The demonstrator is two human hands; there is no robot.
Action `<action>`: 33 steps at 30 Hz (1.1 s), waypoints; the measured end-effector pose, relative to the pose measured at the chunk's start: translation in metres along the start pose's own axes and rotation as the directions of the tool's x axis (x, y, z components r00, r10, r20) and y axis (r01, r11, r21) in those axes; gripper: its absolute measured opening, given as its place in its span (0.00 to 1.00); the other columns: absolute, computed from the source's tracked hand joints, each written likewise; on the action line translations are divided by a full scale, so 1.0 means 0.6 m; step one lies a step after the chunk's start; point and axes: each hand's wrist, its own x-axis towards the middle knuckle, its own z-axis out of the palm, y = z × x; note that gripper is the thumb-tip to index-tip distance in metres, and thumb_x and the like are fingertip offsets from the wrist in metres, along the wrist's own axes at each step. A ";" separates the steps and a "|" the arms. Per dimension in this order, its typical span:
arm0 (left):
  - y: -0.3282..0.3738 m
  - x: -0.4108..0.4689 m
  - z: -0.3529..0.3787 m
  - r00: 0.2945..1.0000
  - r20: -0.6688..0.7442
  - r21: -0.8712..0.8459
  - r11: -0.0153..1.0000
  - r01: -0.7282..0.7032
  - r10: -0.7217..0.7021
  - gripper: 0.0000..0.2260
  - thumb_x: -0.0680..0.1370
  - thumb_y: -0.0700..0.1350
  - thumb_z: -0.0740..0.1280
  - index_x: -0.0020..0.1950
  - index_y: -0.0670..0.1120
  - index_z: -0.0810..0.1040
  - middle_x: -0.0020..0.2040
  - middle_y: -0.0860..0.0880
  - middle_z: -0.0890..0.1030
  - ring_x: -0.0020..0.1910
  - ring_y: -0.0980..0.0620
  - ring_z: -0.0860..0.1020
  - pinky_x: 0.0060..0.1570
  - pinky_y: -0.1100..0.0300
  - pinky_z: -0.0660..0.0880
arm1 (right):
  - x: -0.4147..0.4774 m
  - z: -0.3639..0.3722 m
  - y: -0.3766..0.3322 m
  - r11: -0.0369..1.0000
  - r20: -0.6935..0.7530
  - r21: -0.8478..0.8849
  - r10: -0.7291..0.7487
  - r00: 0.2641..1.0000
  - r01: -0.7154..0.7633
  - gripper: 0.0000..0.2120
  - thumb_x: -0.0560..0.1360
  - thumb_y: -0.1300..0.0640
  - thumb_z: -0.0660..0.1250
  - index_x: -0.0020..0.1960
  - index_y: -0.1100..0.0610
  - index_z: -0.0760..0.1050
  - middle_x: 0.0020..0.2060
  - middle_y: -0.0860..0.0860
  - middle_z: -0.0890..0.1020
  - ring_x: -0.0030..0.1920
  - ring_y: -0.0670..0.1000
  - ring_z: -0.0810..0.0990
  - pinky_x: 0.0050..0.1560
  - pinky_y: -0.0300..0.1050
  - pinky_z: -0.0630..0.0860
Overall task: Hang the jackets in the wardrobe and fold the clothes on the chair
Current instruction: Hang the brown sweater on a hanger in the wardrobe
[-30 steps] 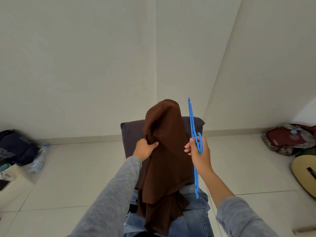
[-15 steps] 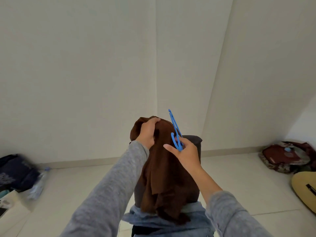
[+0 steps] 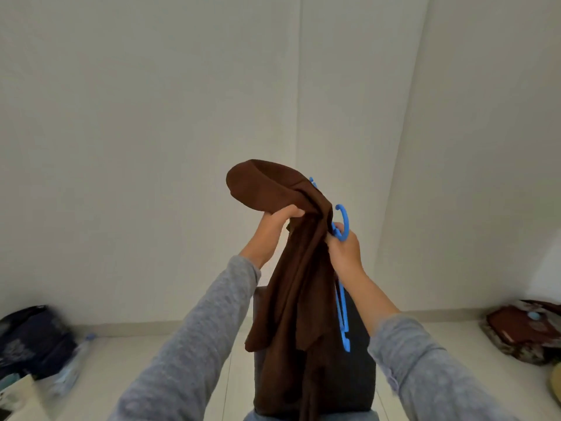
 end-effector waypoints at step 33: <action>0.031 0.073 0.042 0.970 0.191 0.460 0.887 0.049 -0.152 0.06 0.79 0.40 0.62 0.43 0.45 0.75 0.38 0.51 0.77 0.37 0.57 0.73 0.36 0.67 0.70 | 0.006 -0.135 -0.021 0.970 0.190 -0.160 0.210 0.959 -0.181 0.13 0.78 0.53 0.60 0.41 0.60 0.75 0.26 0.64 0.70 0.23 0.46 0.62 0.29 0.40 0.61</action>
